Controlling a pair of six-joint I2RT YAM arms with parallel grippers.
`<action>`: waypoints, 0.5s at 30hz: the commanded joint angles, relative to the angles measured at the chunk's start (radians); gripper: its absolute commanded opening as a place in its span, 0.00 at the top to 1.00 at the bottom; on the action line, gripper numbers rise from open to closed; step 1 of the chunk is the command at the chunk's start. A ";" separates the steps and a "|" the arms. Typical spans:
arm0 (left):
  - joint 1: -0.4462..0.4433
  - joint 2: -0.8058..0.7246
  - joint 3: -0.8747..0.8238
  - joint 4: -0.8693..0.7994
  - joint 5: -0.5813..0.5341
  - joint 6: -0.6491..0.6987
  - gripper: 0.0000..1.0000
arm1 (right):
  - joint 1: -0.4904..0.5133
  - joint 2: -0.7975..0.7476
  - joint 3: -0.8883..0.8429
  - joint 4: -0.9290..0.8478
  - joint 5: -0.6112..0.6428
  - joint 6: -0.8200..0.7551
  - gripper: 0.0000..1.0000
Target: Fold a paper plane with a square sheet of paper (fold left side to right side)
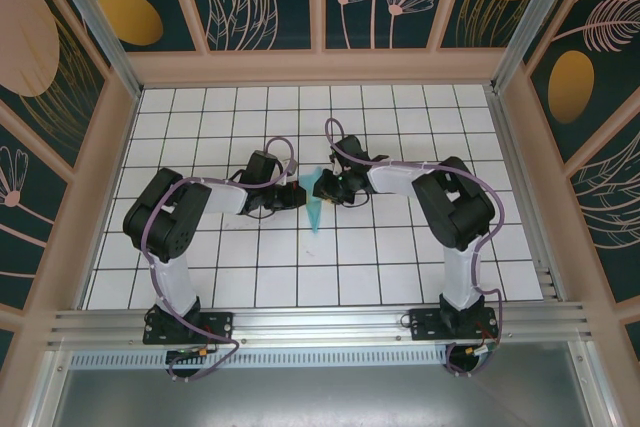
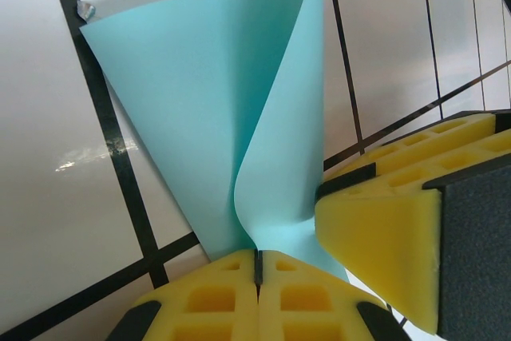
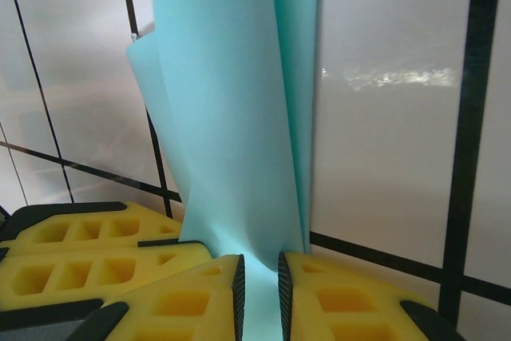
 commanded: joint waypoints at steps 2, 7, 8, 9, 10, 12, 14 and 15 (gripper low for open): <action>0.004 0.061 -0.012 -0.020 -0.071 0.015 1.00 | 0.004 0.028 0.020 -0.052 0.020 -0.029 0.78; 0.004 0.008 -0.019 -0.032 -0.079 0.016 0.98 | 0.005 0.036 0.009 -0.069 0.023 -0.036 0.78; 0.004 -0.011 -0.020 -0.039 -0.087 0.018 0.97 | 0.005 0.038 0.006 -0.072 0.023 -0.038 0.79; 0.004 -0.028 -0.018 -0.053 -0.094 0.020 0.96 | 0.004 0.039 0.002 -0.073 0.024 -0.039 0.78; 0.005 -0.042 -0.015 -0.064 -0.098 0.022 0.94 | 0.005 0.041 -0.001 -0.073 0.025 -0.039 0.79; 0.006 -0.074 -0.009 -0.089 -0.112 0.027 0.87 | 0.006 0.042 -0.010 -0.073 0.027 -0.040 0.79; 0.006 -0.105 -0.005 -0.115 -0.129 0.031 0.83 | 0.004 0.041 -0.015 -0.075 0.031 -0.043 0.79; 0.006 -0.123 -0.006 -0.127 -0.140 0.032 0.80 | 0.005 0.041 -0.018 -0.074 0.032 -0.042 0.79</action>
